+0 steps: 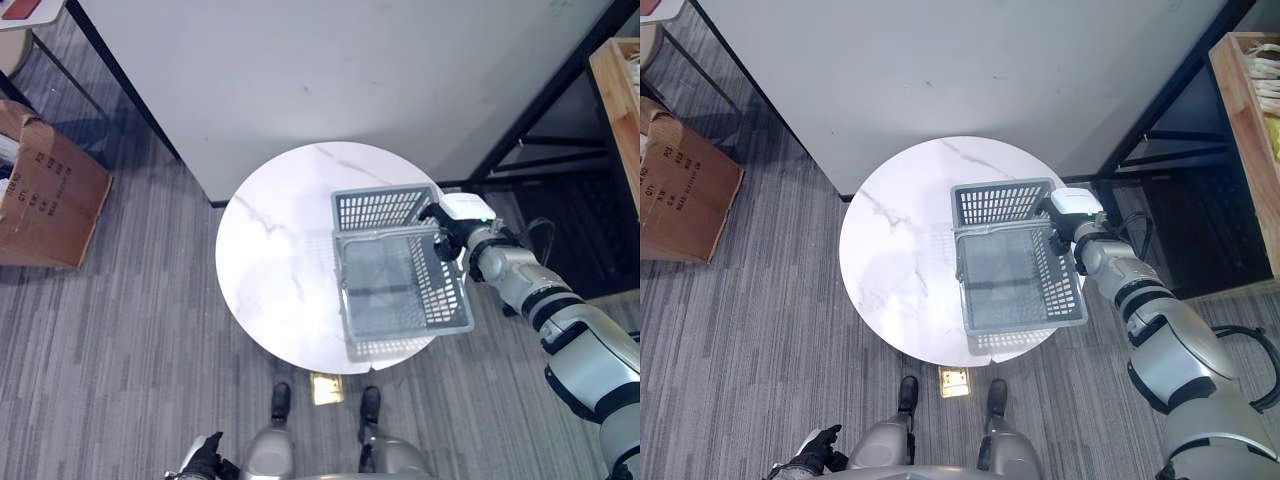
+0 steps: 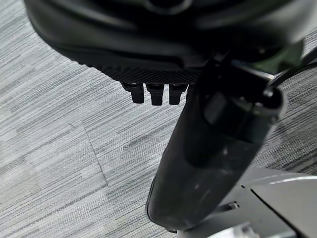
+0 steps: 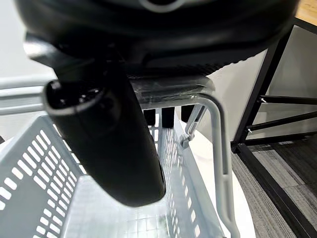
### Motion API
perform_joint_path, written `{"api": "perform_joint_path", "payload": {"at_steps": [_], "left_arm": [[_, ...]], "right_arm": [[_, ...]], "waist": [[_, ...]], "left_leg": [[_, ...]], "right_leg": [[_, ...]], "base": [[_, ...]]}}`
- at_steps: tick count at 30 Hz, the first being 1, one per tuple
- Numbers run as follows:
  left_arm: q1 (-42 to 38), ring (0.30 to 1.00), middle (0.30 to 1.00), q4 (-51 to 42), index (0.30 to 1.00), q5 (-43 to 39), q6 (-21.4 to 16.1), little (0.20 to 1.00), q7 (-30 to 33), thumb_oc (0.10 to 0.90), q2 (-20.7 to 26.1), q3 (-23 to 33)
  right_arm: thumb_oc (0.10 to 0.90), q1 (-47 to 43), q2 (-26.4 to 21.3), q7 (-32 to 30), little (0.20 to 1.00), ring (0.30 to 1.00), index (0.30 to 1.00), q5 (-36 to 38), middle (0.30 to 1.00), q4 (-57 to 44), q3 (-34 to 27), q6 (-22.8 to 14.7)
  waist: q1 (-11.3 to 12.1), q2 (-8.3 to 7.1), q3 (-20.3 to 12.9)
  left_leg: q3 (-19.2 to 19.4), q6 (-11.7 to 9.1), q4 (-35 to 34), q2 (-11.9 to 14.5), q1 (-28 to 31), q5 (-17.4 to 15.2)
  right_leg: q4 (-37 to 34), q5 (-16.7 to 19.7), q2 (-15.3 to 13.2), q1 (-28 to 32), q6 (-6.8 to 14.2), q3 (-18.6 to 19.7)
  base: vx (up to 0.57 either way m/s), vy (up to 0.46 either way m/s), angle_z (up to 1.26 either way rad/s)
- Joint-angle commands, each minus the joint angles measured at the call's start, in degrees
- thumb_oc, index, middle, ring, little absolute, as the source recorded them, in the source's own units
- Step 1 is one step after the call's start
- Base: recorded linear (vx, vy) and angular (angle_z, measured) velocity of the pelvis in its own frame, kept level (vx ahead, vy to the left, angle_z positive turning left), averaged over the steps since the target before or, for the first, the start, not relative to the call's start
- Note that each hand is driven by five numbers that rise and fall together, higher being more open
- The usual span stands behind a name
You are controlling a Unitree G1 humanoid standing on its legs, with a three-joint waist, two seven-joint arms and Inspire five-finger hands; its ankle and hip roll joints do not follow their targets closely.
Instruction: Get the vegetables into the basket
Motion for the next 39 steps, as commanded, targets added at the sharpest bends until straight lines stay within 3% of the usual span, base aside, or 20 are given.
{"api": "perform_joint_path", "payload": {"at_steps": [1,4,6,10,15,18,23,31,32,33,36,37,39], "left_arm": [[-1.6,1.000,1.000,2.0,1.000,-1.0,-0.2,1.000,0.6,0.900,-0.2,-2.8],[-1.4,1.000,1.000,1.7,1.000,-0.1,0.1,1.000,0.6,0.900,-0.2,-2.0],[-1.4,1.000,1.000,1.7,1.000,-0.1,0.1,1.000,0.6,0.900,-0.2,-2.0],[0.0,1.000,1.000,2.7,1.000,1.8,1.1,1.000,-0.4,0.900,0.2,0.5],[2.3,1.000,1.000,4.4,1.000,2.5,1.5,1.000,-3.4,0.900,0.4,5.0],[2.7,1.000,1.000,4.4,1.000,2.4,1.6,1.000,-3.5,0.900,0.5,5.6],[4.5,1.000,1.000,5.3,1.000,4.9,1.7,1.000,-4.4,0.900,0.6,9.2],[4.3,1.000,1.000,5.4,1.000,7.0,1.6,1.000,-4.2,0.900,1.1,10.8],[3.7,1.000,1.000,5.1,1.000,9.1,1.3,1.000,-3.7,0.900,1.5,10.1],[3.7,1.000,1.000,5.1,1.000,9.1,1.3,1.000,-3.7,0.900,1.5,10.1],[2.6,1.000,1.000,4.8,1.000,9.6,1.2,1.000,-3.4,0.900,2.3,9.9],[1.9,1.000,1.000,4.4,1.000,9.9,1.2,1.000,-3.2,0.900,3.0,9.7],[1.9,1.000,1.000,4.1,1.000,9.9,1.3,1.000,-3.1,0.900,3.3,9.8]], "right_arm": [[0.400,-5.6,-0.6,-2.3,0.300,0.300,0.300,1.4,0.300,-4.7,0.5,-1.2],[0.400,-3.5,-3.4,-1.7,0.300,0.300,0.300,0.9,0.300,-14.3,-0.2,-1.7],[0.400,-3.5,-3.4,-1.7,0.300,0.300,0.300,0.9,0.300,-14.3,-0.2,-1.7],[0.400,2.7,-9.6,-0.1,0.300,0.300,0.300,2.0,0.300,-28.7,-4.3,-3.7],[0.400,11.8,-17.8,4.2,0.300,0.300,0.300,7.2,0.300,-41.0,-11.0,-6.5],[0.400,14.2,-19.1,4.6,0.300,0.300,0.300,7.4,0.300,-42.8,-12.8,-6.8],[0.400,26.9,-24.3,7.1,0.300,0.300,0.300,7.5,0.300,-53.3,-22.9,-8.6],[0.400,37.5,-25.2,6.4,0.300,0.300,0.300,5.6,0.300,-56.2,-32.0,-8.7],[0.400,41.0,-24.4,5.9,0.300,0.300,0.300,5.6,0.300,-56.9,-35.1,-8.8],[0.400,41.2,-24.4,6.0,0.300,0.300,0.300,5.6,0.300,-57.0,-35.2,-8.8],[0.400,41.5,-24.1,5.4,0.300,0.300,0.300,5.3,0.300,-56.3,-35.9,-8.4],[0.400,40.3,-23.8,4.6,0.300,0.300,0.300,4.1,0.300,-55.5,-35.0,-8.0],[0.400,39.8,-23.7,4.6,0.300,0.300,0.300,4.0,0.300,-55.6,-34.6,-8.0]], "waist": [[0.7,-2.16,-1.8],[0.1,-2.32,-2.5],[0.1,-2.32,-2.5],[-1.2,-2.35,-3.8],[-2.7,-2.24,-5.7],[-2.7,-2.27,-6.0],[-4.2,-2.52,-7.2],[-6.1,-3.51,-6.8],[-7.4,-3.95,-6.1],[-7.2,-3.99,-6.2],[-8.7,-4.65,-4.9],[-8.4,-4.36,-4.0],[-8.2,-4.12,-3.8]], "left_leg": [[-1.8,-2.0,-0.1,2.1,0.1,0.7],[-1.4,-1.8,-0.1,1.9,1.5,0.0],[-1.4,-1.8,-0.1,1.9,1.5,0.0],[-0.9,-1.6,-0.1,1.9,3.3,-0.9],[0.4,-1.4,-0.1,1.7,5.7,-2.1],[0.7,-1.4,-0.1,1.6,6.1,-2.3],[2.5,-0.5,0.6,0.8,9.0,-4.0],[5.8,1.6,5.2,-1.7,9.4,-7.7],[7.1,2.5,5.6,-3.0,9.3,-8.4],[7.3,2.6,5.7,-3.1,9.3,-8.4],[9.3,3.1,5.0,-4.4,8.1,-7.9],[12.1,3.4,5.1,-3.6,7.0,-7.5],[12.9,3.3,4.9,-3.1,6.7,-7.2]], "right_leg": [[-0.1,2.1,-3.9,0.7,3.2,-1.2],[-0.1,1.8,-4.0,1.7,3.3,-0.9],[-0.1,1.8,-4.0,1.7,3.3,-0.9],[-0.1,1.4,-4.3,3.1,3.4,-0.7],[-0.1,0.7,-4.5,4.7,3.6,0.0],[-0.1,0.6,-4.6,5.0,3.6,0.1],[-0.1,0.9,-5.5,6.5,4.2,1.7],[2.1,2.5,-7.8,4.9,5.8,5.2],[3.0,4.8,-8.8,2.9,6.9,7.1],[3.0,4.8,-8.8,2.8,7.0,7.2],[2.6,10.5,-9.7,-1.1,8.7,9.4],[2.8,10.4,-9.6,-3.0,8.5,7.5],[3.4,9.4,-9.6,-3.0,8.1,5.9]], "base": [[0.00,0.000,0.00],[0.02,0.014,-0.02],[0.00,0.000,0.00],[0.03,0.030,0.02],[0.04,0.034,-0.06],[0.02,0.028,-0.09],[0.03,0.061,-0.16],[-0.03,0.135,-0.26],[-0.13,0.240,-0.46],[-0.17,0.214,-0.47],[-0.22,0.107,-0.46],[-0.26,0.064,-0.57],[-0.18,0.006,-1.41]]}}
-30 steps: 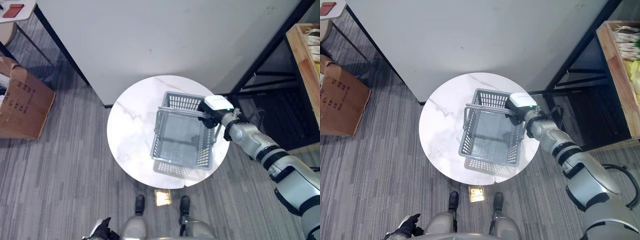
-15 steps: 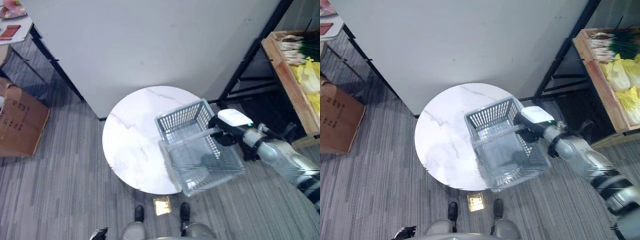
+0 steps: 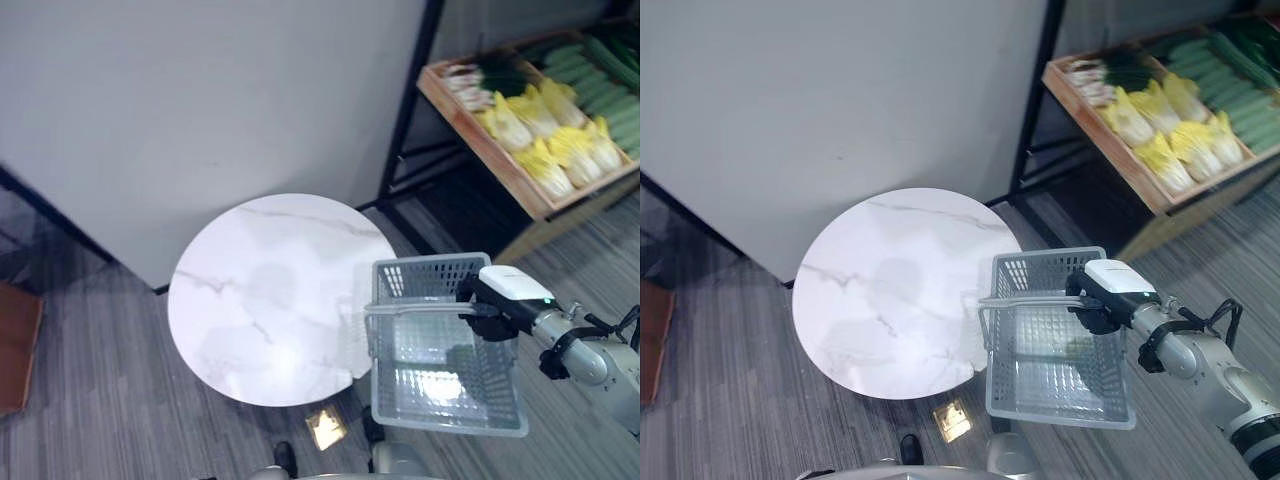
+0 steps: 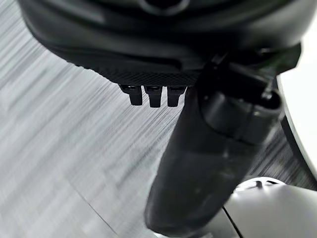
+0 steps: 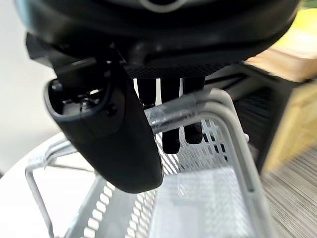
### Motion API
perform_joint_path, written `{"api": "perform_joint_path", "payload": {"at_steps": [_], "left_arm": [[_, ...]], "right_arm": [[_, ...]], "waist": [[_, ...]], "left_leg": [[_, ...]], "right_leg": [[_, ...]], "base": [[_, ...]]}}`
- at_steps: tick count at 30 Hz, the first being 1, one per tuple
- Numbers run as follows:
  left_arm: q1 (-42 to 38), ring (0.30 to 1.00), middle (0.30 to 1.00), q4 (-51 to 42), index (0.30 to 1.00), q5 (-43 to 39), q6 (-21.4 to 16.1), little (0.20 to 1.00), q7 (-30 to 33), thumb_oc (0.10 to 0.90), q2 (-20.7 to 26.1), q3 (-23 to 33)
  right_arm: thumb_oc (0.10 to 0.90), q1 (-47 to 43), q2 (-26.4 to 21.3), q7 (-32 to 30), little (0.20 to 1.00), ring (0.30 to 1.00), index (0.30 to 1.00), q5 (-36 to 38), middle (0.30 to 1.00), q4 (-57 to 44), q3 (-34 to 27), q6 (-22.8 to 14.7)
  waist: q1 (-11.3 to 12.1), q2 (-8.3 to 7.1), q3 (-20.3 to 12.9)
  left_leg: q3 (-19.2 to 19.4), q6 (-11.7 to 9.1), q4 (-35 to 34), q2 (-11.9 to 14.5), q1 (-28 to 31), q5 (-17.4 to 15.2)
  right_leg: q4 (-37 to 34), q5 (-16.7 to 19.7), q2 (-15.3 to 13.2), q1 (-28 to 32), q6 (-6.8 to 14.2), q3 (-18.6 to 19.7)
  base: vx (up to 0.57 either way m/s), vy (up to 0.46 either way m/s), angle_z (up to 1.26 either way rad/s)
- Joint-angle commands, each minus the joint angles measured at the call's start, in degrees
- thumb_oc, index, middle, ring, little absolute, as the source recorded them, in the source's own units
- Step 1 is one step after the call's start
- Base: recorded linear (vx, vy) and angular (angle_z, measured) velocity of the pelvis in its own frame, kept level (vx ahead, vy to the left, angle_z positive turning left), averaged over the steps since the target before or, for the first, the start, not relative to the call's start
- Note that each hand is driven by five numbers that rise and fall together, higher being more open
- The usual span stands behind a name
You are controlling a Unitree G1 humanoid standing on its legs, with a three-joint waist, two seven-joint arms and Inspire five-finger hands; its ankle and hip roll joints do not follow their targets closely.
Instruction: Get the vegetables into the basket
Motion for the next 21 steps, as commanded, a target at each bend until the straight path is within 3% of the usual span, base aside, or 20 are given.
{"api": "perform_joint_path", "payload": {"at_steps": [1,3,6,8,9,14,17,19,21], "left_arm": [[-1.7,1.000,1.000,1.8,1.000,1.8,-0.4,1.000,1.6,0.900,3.2,0.8],[-1.7,1.000,1.000,1.3,1.000,1.7,-0.2,1.000,1.7,0.900,3.5,0.8],[-1.2,1.000,1.000,0.1,1.000,2.5,-0.3,1.000,1.7,0.900,3.8,0.3],[-0.8,1.000,1.000,-0.5,1.000,2.4,-0.4,1.000,1.6,0.900,3.6,0.2],[-0.6,1.000,1.000,-0.8,1.000,1.9,-0.5,1.000,1.6,0.900,3.1,0.5],[-1.1,1.000,1.000,-1.6,1.000,1.3,-0.8,1.000,2.0,0.900,1.6,-0.2],[-1.6,1.000,1.000,-2.2,1.000,1.7,-0.8,1.000,2.5,0.900,0.9,-0.9],[-1.9,1.000,1.000,-2.4,1.000,2.0,-0.8,1.000,3.2,0.900,0.8,-0.7],[-2.2,1.000,1.000,-3.3,1.000,1.2,-0.9,1.000,4.8,0.900,0.5,0.3]], "right_arm": [[0.400,-11.3,-0.9,-6.3,0.300,0.300,0.300,1.6,0.300,-4.0,-3.1,-2.6],[0.400,-11.6,-0.8,-6.7,0.300,0.300,0.300,1.5,0.300,-3.9,-2.8,-2.7],[0.400,-11.3,-0.6,-6.7,0.300,0.300,0.300,1.4,0.300,-3.5,-2.8,-2.6],[0.400,-10.6,-0.2,-7.1,0.300,0.300,0.300,0.9,0.300,-3.7,-3.4,-2.6],[0.400,-9.4,0.0,-7.4,0.300,0.300,0.300,0.8,0.300,-4.4,-4.1,-2.6],[0.400,-4.0,-1.4,-7.2,0.300,0.300,0.300,0.6,0.300,-7.0,-8.1,-2.7],[0.400,-0.4,-2.1,-7.5,0.300,0.300,0.300,0.8,0.300,-8.4,-11.4,-3.1],[0.400,1.4,-2.2,-8.2,0.300,0.300,0.300,0.7,0.300,-8.3,-13.1,-3.3],[0.400,3.0,-2.4,-9.1,0.300,0.300,0.300,0.6,0.300,-8.5,-14.8,-3.5]], "waist": [[2.1,-2.71,-0.4],[2.9,-1.82,-0.2],[3.8,-1.21,-0.9],[4.6,-1.74,-1.9],[4.4,-1.66,-2.6],[2.5,-0.79,-2.3],[1.4,0.73,-1.8],[0.6,1.47,-1.5],[0.5,1.53,-0.2]], "left_leg": [[-4.7,-1.7,5.1,2.1,-2.1,-4.0],[-2.8,-1.8,4.5,3.3,-2.6,-2.8],[0.2,-2.2,2.8,4.6,-3.0,-1.0],[3.3,-3.3,2.6,5.5,-3.3,-0.1],[3.4,-4.2,2.6,6.0,-2.4,-0.9],[5.4,-6.0,2.6,8.7,-2.2,2.5],[5.2,-7.5,2.9,10.7,-2.2,4.1],[4.3,-9.1,4.3,12.0,-2.0,3.6],[3.2,-9.6,9.8,13.8,-3.8,4.3]], "right_leg": [[4.4,-1.6,-7.8,0.4,1.0,-8.4],[7.7,-4.5,-8.6,1.8,0.3,-13.3],[10.9,-8.1,-8.7,4.1,-0.4,-16.0],[6.3,-7.2,-9.1,6.2,0.3,-19.3],[4.3,-8.0,-8.3,7.0,1.1,-19.5],[2.3,-8.5,-5.5,7.3,-0.9,-19.3],[2.5,-10.1,-3.6,7.5,-2.1,-19.0],[2.1,-11.8,-2.3,8.4,-2.3,-18.4],[1.0,-11.7,-0.8,9.0,-4.1,-18.1]], "base": [[-0.18,0.007,-1.13],[-0.20,0.021,-0.45],[-0.16,-0.038,-0.87],[-0.05,-0.195,-0.56],[0.08,-0.317,-1.06],[0.00,-0.232,-0.53],[-0.03,-0.227,-0.12],[0.06,-0.237,-0.03],[-0.04,-0.305,0.02]]}}
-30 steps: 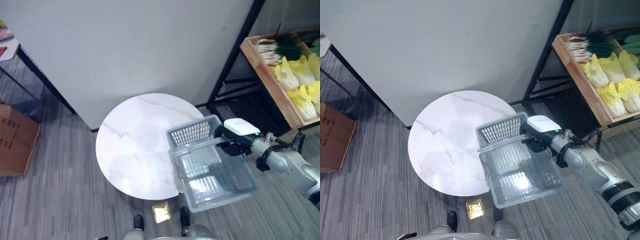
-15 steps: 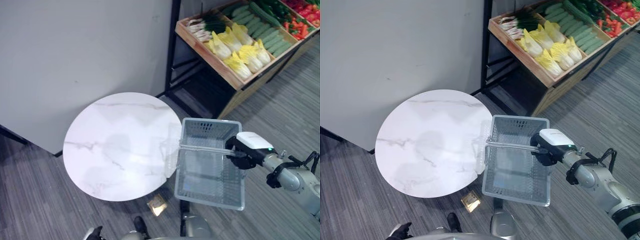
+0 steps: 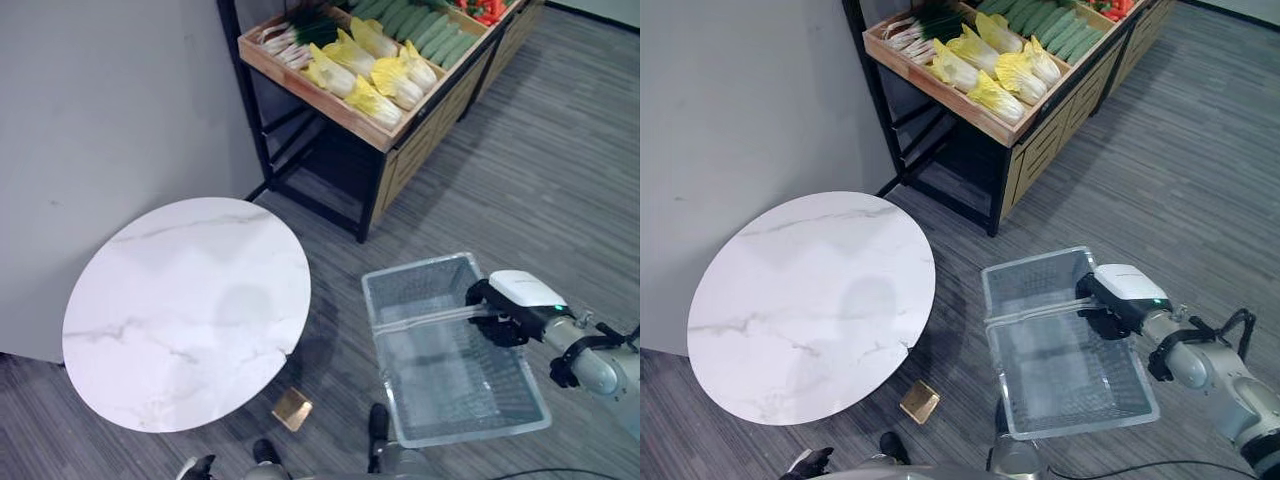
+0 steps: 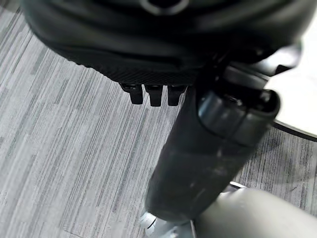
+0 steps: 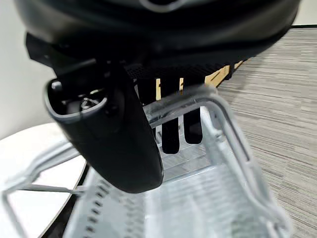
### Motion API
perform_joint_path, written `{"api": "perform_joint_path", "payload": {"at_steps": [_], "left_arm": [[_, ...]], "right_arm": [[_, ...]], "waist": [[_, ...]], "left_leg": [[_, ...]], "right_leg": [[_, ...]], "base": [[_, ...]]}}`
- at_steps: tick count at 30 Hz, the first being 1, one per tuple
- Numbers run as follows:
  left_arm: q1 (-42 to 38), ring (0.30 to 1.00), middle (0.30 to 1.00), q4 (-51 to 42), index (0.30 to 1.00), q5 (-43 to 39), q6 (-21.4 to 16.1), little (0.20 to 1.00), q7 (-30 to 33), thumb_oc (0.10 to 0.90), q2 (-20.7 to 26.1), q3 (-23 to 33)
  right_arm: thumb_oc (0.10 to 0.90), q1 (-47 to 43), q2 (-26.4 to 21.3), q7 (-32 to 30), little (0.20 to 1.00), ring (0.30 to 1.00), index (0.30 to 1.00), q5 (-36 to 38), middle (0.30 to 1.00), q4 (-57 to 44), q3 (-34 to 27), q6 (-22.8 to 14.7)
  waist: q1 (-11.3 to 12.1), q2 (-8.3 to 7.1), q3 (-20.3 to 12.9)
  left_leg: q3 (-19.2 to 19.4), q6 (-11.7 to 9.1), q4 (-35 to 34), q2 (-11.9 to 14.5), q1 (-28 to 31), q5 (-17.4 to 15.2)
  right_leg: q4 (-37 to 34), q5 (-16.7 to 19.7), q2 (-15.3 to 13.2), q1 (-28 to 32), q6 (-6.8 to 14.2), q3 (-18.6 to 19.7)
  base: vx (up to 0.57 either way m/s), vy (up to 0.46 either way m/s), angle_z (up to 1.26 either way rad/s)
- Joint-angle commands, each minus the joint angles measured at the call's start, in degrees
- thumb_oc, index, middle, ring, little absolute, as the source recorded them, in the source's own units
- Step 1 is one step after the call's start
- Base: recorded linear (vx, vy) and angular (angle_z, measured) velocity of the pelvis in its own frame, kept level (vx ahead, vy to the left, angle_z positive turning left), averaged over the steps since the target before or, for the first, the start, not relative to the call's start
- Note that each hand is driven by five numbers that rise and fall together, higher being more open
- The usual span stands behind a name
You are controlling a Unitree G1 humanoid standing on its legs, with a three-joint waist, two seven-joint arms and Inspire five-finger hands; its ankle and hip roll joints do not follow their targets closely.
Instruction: Get the vegetables into the basket
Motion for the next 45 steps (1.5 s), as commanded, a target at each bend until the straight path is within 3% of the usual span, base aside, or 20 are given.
{"api": "perform_joint_path", "payload": {"at_steps": [1,2,5,6,9,10,12,14,21,24,27,32,33,34,35,36,41,45], "left_arm": [[-2.4,1.000,1.000,-0.8,1.000,-0.5,-1.0,1.000,4.3,0.900,1.2,1.1],[-2.4,1.000,1.000,-0.8,1.000,-0.5,-1.0,1.000,4.3,0.900,1.2,1.1],[-2.7,1.000,1.000,-1.8,1.000,-2.4,-2.0,1.000,6.8,0.900,0.9,1.2],[-2.7,1.000,1.000,-1.8,1.000,-2.4,-2.0,1.000,6.9,0.900,0.9,1.2],[-2.3,1.000,1.000,-2.1,1.000,-2.6,-2.5,1.000,8.0,0.900,1.2,0.9],[-2.3,1.000,1.000,-2.0,1.000,-2.6,-2.5,1.000,8.0,0.900,1.2,1.0],[-2.1,1.000,1.000,-2.0,1.000,-2.4,-2.8,1.000,8.3,0.900,1.3,0.5],[-1.7,1.000,1.000,-2.0,1.000,-2.3,-3.0,1.000,8.3,0.900,1.5,0.4],[-1.2,1.000,1.000,-1.5,1.000,-1.4,-3.4,1.000,6.1,0.900,1.3,-1.7],[-0.9,1.000,1.000,-1.7,1.000,-0.9,-3.6,1.000,5.3,0.900,1.7,-2.2],[-0.9,1.000,1.000,-1.2,1.000,-0.5,-3.4,1.000,5.1,0.900,2.4,-1.2],[-1.2,1.000,1.000,-1.3,1.000,1.3,-3.6,1.000,5.2,0.900,3.7,-1.2],[-1.4,1.000,1.000,-2.2,1.000,3.2,-3.4,1.000,5.1,0.900,5.1,-1.8],[-1.5,1.000,1.000,-2.2,1.000,3.6,-3.3,1.000,5.3,0.900,5.4,-1.7],[-1.4,1.000,1.000,-2.2,1.000,3.6,-3.3,1.000,5.3,0.900,5.4,-1.7],[-1.6,1.000,1.000,-2.4,1.000,3.6,-3.3,1.000,5.3,0.900,5.6,-1.3],[-2.3,1.000,1.000,-2.3,1.000,3.6,-3.2,1.000,5.5,0.900,5.3,-1.2],[-4.0,1.000,1.000,-4.3,1.000,3.5,-3.5,1.000,5.7,0.900,5.0,-2.4]], "right_arm": [[0.400,-6.7,-1.7,-7.7,0.300,0.300,0.300,2.5,0.300,-7.2,-7.4,-3.1],[0.400,-6.8,-1.7,-7.7,0.300,0.300,0.300,2.5,0.300,-7.1,-7.4,-3.1],[0.400,-9.1,-1.6,-8.4,0.300,0.300,0.300,3.8,0.300,-4.4,-5.3,-3.2],[0.400,-9.2,-1.6,-8.4,0.300,0.300,0.300,3.8,0.300,-4.3,-5.2,-3.2],[0.400,-10.2,-1.6,-8.3,0.300,0.300,0.300,4.3,0.300,-3.8,-4.1,-3.7],[0.400,-10.3,-1.6,-8.3,0.300,0.300,0.300,4.3,0.300,-3.8,-3.9,-3.7],[0.400,-11.2,-1.6,-8.5,0.300,0.300,0.300,4.1,0.300,-3.6,-2.8,-4.2],[0.400,-11.7,-1.7,-8.4,0.300,0.300,0.300,4.1,0.300,-3.5,-2.0,-4.6],[0.400,-9.2,-1.2,-7.1,0.300,0.300,0.300,3.6,0.300,-3.4,-2.7,-4.1],[0.400,-9.3,-0.1,-7.1,0.300,0.300,0.300,3.1,0.300,-1.8,-2.1,-3.7],[0.400,-8.5,2.8,-8.3,0.300,0.300,0.300,1.3,0.300,0.5,-3.0,-2.8],[0.400,-8.3,4.4,-9.7,0.300,0.300,0.300,-0.2,0.300,2.8,-3.8,-2.0],[0.400,-9.3,6.0,-10.7,0.300,0.300,0.300,-0.6,0.300,4.1,-3.7,-1.7],[0.400,-9.9,6.4,-10.9,0.300,0.300,0.300,-0.7,0.300,4.9,-3.3,-1.7],[0.400,-10.0,6.4,-10.9,0.300,0.300,0.300,-0.7,0.300,5.0,-3.2,-1.7],[0.400,-9.8,7.2,-11.0,0.300,0.300,0.300,-1.0,0.300,6.0,-3.2,-1.4],[0.400,-9.7,8.0,-11.2,0.300,0.300,0.300,-1.1,0.300,6.8,-2.9,-1.2],[0.400,-8.2,9.2,-11.7,0.300,0.300,0.300,-1.0,0.300,8.9,-2.5,-0.8]], "waist": [[2.4,-4.44,0.2],[2.3,-4.41,0.3],[4.5,-5.24,1.0],[4.4,-5.29,0.9],[5.8,-5.08,0.8],[5.8,-5.10,0.8],[6.5,-5.14,1.0],[6.8,-5.11,1.1],[5.6,-5.20,0.7],[5.6,-5.49,0.6],[4.9,-5.97,0.9],[4.6,-6.44,1.1],[5.4,-6.34,1.7],[5.9,-6.29,1.7],[5.8,-6.30,1.8],[5.6,-6.49,1.4],[5.7,-7.26,0.2],[5.2,-7.31,-0.9]], "left_leg": [[-6.7,-3.7,7.9,1.0,-3.7,0.6],[-6.8,-3.7,8.1,1.1,-3.8,0.6],[-20.1,-1.5,5.7,-5.7,-7.2,-2.1],[-20.1,-1.4,5.5,-5.7,-7.2,-2.1],[-27.3,-1.3,1.5,-7.2,-9.3,0.4],[-27.3,-1.3,1.4,-7.2,-9.2,0.4],[-31.6,-1.3,0.5,-8.7,-10.2,1.0],[-33.6,-1.0,0.7,-9.5,-9.8,0.6],[-30.5,1.1,0.7,-10.5,-6.6,-1.5],[-28.1,2.5,1.1,-11.3,-5.4,-3.1],[-24.7,3.7,0.3,-12.3,-4.8,-3.9],[-22.9,4.5,-0.5,-12.8,-4.8,-4.0],[-20.0,4.6,-0.6,-11.7,-4.4,-4.4],[-18.8,4.4,-0.4,-11.2,-4.2,-4.6],[-18.8,4.4,-0.4,-11.2,-4.1,-4.7],[-17.5,4.2,-0.2,-10.9,-3.1,-5.3],[-15.4,3.9,-0.2,-11.0,-1.9,-5.8],[-14.9,2.5,-2.2,-9.4,-0.5,-4.5]], "right_leg": [[1.4,-2.2,-1.8,1.9,2.4,0.8],[1.4,-2.2,-1.7,1.9,2.3,0.8],[1.0,-1.8,-1.0,1.0,2.0,4.3],[1.0,-1.9,-1.0,1.0,2.0,4.3],[1.0,-1.7,0.1,0.5,1.9,7.3],[1.0,-1.7,0.1,0.5,1.9,7.2],[1.4,-2.0,0.8,0.6,1.8,9.2],[2.0,-2.6,1.3,1.0,1.7,11.0],[4.5,-4.0,-0.2,1.8,2.5,13.3],[4.9,-3.1,-1.1,1.1,3.5,15.7],[4.9,0.0,-2.5,-1.8,6.2,18.6],[5.7,1.1,-2.8,-3.9,7.0,20.4],[7.9,1.2,-5.1,-5.0,6.7,13.3],[7.8,1.6,-6.6,-4.7,6.6,9.9],[7.7,1.6,-6.6,-4.5,6.6,9.8],[6.9,2.4,-7.8,-3.9,6.4,7.3],[4.4,3.9,-8.3,-3.1,6.9,5.7],[1.5,3.2,-6.7,-1.7,6.4,5.2]], "base": [[-0.07,-0.209,-0.10],[0.00,-0.072,-0.24],[0.00,-0.110,-0.83],[0.05,-0.093,-0.72],[0.10,-0.019,-0.46],[0.04,0.011,-0.42],[0.07,0.016,-0.63],[0.11,0.068,-0.66],[0.07,0.159,-0.36],[0.01,0.246,-0.17],[-0.07,0.244,-0.55],[-0.07,0.118,-0.67],[-0.11,0.035,-0.34],[-0.11,0.035,-0.53],[-0.01,0.014,-1.14],[0.01,0.013,-1.15],[0.04,-0.024,-0.44],[0.07,-0.148,-0.34]]}}
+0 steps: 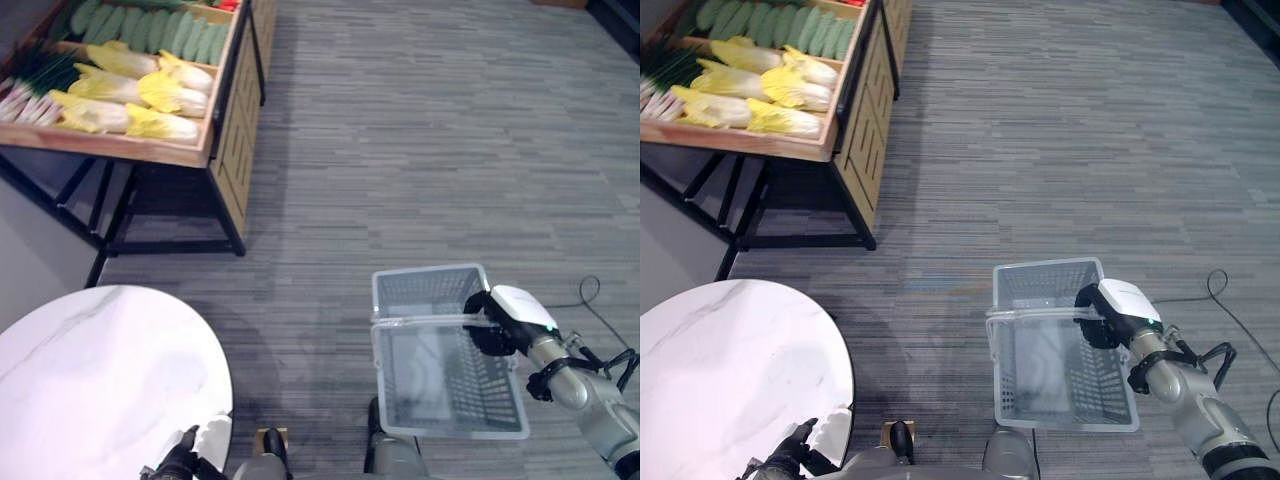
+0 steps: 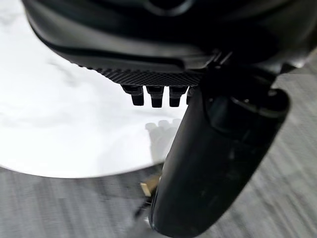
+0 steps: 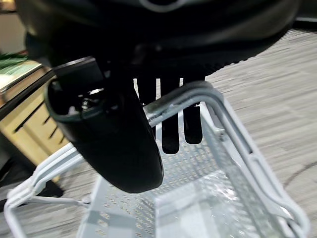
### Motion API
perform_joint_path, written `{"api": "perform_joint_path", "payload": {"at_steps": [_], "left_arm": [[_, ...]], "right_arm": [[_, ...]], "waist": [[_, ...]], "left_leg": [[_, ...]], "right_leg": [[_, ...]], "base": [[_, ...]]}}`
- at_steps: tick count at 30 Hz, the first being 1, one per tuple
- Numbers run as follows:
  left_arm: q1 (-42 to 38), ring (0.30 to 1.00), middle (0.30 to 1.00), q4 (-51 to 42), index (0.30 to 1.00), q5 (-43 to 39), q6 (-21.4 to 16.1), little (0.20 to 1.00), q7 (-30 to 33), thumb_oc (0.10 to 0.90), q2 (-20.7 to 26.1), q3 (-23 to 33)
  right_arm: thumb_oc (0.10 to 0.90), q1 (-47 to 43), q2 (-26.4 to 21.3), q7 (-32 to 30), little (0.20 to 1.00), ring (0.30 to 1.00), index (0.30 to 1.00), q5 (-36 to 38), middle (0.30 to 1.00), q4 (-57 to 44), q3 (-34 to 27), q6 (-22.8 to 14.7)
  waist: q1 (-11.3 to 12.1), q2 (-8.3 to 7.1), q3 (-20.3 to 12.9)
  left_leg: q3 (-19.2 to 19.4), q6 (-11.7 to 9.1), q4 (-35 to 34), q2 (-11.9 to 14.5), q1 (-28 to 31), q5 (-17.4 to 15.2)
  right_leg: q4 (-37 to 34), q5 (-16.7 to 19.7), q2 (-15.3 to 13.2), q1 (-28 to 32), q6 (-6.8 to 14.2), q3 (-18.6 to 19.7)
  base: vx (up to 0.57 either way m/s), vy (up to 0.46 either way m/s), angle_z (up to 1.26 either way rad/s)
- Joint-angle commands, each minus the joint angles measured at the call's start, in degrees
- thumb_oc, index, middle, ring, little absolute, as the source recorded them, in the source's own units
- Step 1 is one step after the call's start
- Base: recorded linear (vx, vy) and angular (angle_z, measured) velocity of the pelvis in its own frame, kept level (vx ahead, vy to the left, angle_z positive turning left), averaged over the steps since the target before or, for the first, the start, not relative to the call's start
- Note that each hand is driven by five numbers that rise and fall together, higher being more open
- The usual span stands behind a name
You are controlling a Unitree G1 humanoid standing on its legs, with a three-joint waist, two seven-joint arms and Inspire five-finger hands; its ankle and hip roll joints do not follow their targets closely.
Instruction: Get the vegetables into the basket
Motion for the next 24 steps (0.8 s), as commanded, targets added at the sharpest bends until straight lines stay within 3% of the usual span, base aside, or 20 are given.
{"api": "perform_joint_path", "payload": {"at_steps": [1,11,18,21,23,24], "left_arm": [[-2.2,1.000,1.000,1.5,1.000,1.3,-1.2,1.000,1.4,0.900,1.3,-0.2],[-3.4,1.000,1.000,-0.8,1.000,0.5,-1.3,1.000,2.6,0.900,-0.4,-2.3],[-2.9,1.000,1.000,0.6,1.000,0.7,-0.9,1.000,2.9,0.900,-0.5,-3.1],[-2.7,1.000,1.000,1.6,1.000,1.1,-0.5,1.000,2.8,0.900,-0.4,-3.1],[-2.3,1.000,1.000,2.6,1.000,0.9,-0.1,1.000,2.9,0.900,-0.6,-2.6],[-1.8,1.000,1.000,3.6,1.000,0.6,0.1,1.000,2.6,0.900,-1.0,-2.4]], "right_arm": [[0.400,-4.3,-3.0,-5.6,0.300,0.300,0.300,1.3,0.300,-2.7,-4.9,-2.0],[0.400,-0.2,3.5,-7.4,0.300,0.300,0.300,4.0,0.300,11.7,-5.3,0.2],[0.400,-2.1,3.6,-8.8,0.300,0.300,0.300,4.8,0.300,18.3,-4.4,0.8],[0.400,-2.7,2.9,-9.1,0.300,0.300,0.300,5.2,0.300,18.2,-4.3,0.6],[0.400,-3.3,1.9,-9.2,0.300,0.300,0.300,5.3,0.300,17.7,-4.2,0.5],[0.400,-4.2,0.9,-9.1,0.300,0.300,0.300,5.3,0.300,17.2,-4.4,0.7]], "waist": [[0.9,-0.84,-2.4],[-0.3,1.36,-2.5],[-0.3,2.84,-1.1],[0.0,3.03,-0.1],[1.0,2.91,1.0],[1.7,2.91,1.6]], "left_leg": [[-5.0,-1.8,1.2,0.0,-3.5,0.8],[-5.5,-4.6,1.5,3.9,-3.4,2.5],[-7.1,-5.8,5.0,6.3,-4.6,3.0],[-9.0,-6.5,10.3,7.5,-6.9,4.0],[-12.5,-6.6,14.5,6.0,-8.9,5.0],[-15.7,-6.0,14.9,3.2,-11.2,4.9]], "right_leg": [[1.5,-1.1,-2.4,-0.2,5.2,-0.5],[0.2,-3.4,1.1,1.2,3.5,-0.7],[4.7,-7.0,3.1,0.5,1.0,-1.0],[5.3,-8.1,3.9,1.2,-0.3,-1.7],[5.5,-8.7,4.2,2.1,-1.0,-1.8],[5.7,-9.3,4.0,2.6,-1.1,-1.9]], "base": [[0.04,-0.105,-0.07],[0.06,-0.134,0.00],[0.07,-0.154,0.00],[0.05,-0.153,0.14],[0.07,-0.145,0.19],[0.07,-0.079,0.10]]}}
